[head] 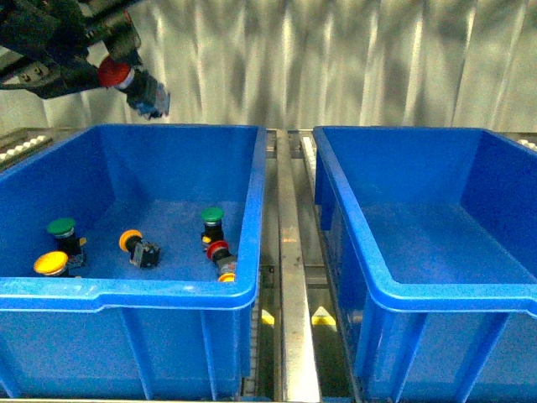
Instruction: Pick red and yellow buttons and place in box
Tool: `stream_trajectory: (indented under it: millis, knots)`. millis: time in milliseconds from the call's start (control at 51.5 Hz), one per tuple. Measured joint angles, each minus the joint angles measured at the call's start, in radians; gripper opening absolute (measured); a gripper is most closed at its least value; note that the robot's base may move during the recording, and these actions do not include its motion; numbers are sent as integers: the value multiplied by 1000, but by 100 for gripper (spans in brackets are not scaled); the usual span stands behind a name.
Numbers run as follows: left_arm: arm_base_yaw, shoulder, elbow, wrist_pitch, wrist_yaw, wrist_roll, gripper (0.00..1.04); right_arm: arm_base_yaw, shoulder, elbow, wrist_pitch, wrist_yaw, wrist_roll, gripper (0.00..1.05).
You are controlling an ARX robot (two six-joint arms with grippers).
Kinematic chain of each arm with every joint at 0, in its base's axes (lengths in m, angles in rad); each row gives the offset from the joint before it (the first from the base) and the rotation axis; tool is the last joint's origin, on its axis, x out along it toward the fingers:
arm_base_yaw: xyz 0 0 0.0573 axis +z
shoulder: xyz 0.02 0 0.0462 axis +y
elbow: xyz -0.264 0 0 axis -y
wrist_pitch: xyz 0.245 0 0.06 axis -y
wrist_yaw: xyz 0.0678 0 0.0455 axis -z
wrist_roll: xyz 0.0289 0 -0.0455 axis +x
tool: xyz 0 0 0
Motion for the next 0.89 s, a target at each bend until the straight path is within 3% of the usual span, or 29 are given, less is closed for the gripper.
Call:
stream_trajectory:
  millis: [175,272,583,894]
  knots:
    - [-41,35,-179,468,208,-295,35,0,0,0,0,0,0,98]
    - [-95,89,-162,602,293,-389,35,0,0,0,0,0,0,98]
    - [-211,251,11,504,578,-365,35,0,0,0,0,0,0,98]
    - [-236,373,199,558,631,-391,35,0,0,0,0,0,0,98]
